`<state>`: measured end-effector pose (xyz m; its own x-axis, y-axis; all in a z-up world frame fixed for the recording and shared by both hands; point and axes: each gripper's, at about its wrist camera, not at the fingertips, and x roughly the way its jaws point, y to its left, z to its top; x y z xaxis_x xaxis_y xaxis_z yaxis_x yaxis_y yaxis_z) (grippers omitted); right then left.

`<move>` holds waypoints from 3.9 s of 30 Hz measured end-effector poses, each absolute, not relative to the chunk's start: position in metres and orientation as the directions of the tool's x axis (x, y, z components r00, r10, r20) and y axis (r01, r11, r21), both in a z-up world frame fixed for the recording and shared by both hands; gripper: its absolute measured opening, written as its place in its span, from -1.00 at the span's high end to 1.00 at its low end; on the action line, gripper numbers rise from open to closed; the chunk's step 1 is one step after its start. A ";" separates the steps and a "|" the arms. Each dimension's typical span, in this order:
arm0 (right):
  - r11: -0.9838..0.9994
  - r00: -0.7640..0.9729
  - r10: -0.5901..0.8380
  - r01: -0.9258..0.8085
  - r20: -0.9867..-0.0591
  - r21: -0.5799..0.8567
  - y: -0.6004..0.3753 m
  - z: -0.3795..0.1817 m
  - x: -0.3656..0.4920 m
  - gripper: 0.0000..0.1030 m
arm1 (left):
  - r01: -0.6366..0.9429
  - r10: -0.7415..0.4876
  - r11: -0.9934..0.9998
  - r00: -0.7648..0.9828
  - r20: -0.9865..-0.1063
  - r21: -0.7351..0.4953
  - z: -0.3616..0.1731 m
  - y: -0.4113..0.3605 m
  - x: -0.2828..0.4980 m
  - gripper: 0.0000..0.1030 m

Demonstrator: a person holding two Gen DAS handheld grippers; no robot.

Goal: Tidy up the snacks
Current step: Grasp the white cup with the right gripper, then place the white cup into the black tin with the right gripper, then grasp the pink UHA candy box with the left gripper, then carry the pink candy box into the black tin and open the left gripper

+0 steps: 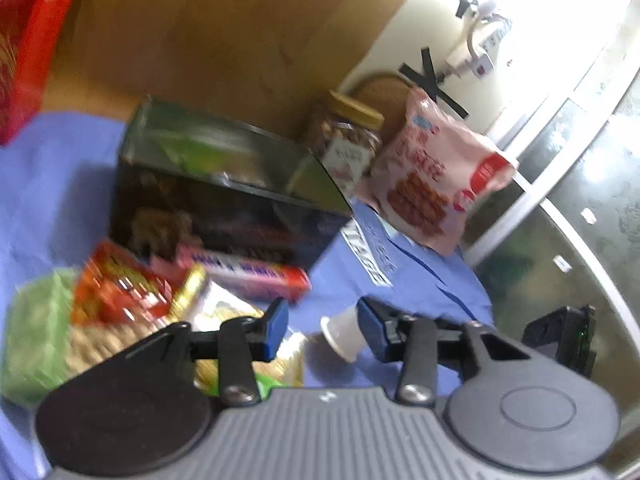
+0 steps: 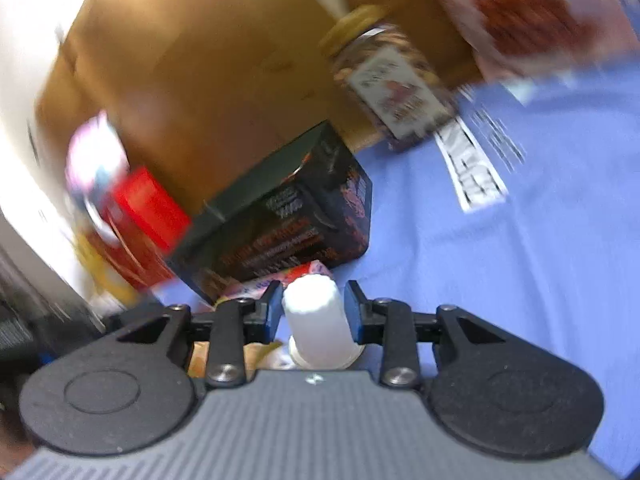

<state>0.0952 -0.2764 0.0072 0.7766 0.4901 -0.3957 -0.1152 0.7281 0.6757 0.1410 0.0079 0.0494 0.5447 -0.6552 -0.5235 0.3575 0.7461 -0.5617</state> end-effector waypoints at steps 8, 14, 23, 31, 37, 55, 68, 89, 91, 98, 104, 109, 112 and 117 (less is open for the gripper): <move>0.401 0.753 0.628 -0.094 -0.199 0.911 -0.297 0.006 0.076 0.31 | 0.408 -0.760 0.636 0.477 -0.441 -0.654 0.053 -0.004 0.128 -0.02; 0.344 0.720 0.678 -0.136 -0.145 0.929 -0.277 0.023 0.101 0.31 | 0.430 -0.743 0.660 0.499 -0.446 -0.617 0.064 -0.003 0.136 0.36; 0.489 0.714 0.673 -0.235 -0.192 0.840 -0.240 0.064 0.183 0.31 | 0.373 -0.638 0.750 0.629 -0.445 -0.547 0.089 0.024 0.198 0.36; 0.643 0.713 0.617 -0.213 -0.332 0.736 -0.212 0.047 0.241 0.24 | 0.299 -0.546 0.821 0.663 -0.513 -0.487 0.075 0.024 0.240 0.36; 0.659 0.768 0.591 -0.284 -0.246 0.696 -0.233 0.068 0.200 0.08 | 0.332 -0.569 0.806 0.665 -0.484 -0.491 0.071 0.043 0.211 0.36; 0.764 0.711 0.520 -0.139 -0.473 0.631 -0.246 -0.006 0.159 0.09 | 0.262 -0.471 0.881 0.555 -0.686 -0.394 0.012 0.010 0.217 0.13; 0.894 0.839 0.282 -0.054 -0.466 0.444 -0.295 0.030 0.025 0.09 | 0.529 -0.640 0.751 0.431 -0.637 -0.396 0.035 -0.085 0.151 0.11; 0.975 0.866 0.133 -0.027 -0.482 0.220 -0.294 0.009 -0.025 -0.20 | 0.487 -0.648 0.745 0.367 -0.667 -0.456 0.028 -0.091 0.140 -0.12; 0.975 0.867 0.132 -0.025 -0.481 0.223 -0.295 0.008 -0.025 -0.20 | 0.487 -0.652 0.741 0.354 -0.671 -0.463 0.026 -0.099 0.144 -0.11; 0.982 0.859 0.131 -0.044 -0.495 0.182 -0.289 0.006 -0.018 -0.09 | 0.521 -0.645 0.729 0.307 -0.700 -0.444 0.014 -0.133 0.150 -0.05; 0.990 0.846 0.077 -0.004 -0.527 0.138 -0.286 0.010 -0.010 0.25 | 0.569 -0.651 0.721 0.363 -0.667 -0.395 0.028 -0.127 0.134 -0.04; 0.993 0.870 0.058 -0.001 -0.490 0.116 -0.274 0.024 -0.005 0.25 | 0.574 -0.679 0.712 0.414 -0.607 -0.405 0.049 -0.105 0.130 -0.04; 0.995 0.878 0.067 -0.022 -0.473 0.100 -0.259 0.033 0.006 0.24 | 0.575 -0.680 0.719 0.467 -0.565 -0.389 0.065 -0.084 0.129 -0.04; 0.995 0.902 0.098 -0.078 -0.421 0.063 -0.227 0.050 0.032 0.24 | 0.536 -0.666 0.744 0.550 -0.504 -0.398 0.086 -0.042 0.139 -0.04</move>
<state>0.0321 -0.2270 0.0500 0.9018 0.0977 -0.4210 -0.0784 0.9949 0.0630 0.1390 -0.0421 0.0859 0.5498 -0.6659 -0.5043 0.5365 0.7443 -0.3978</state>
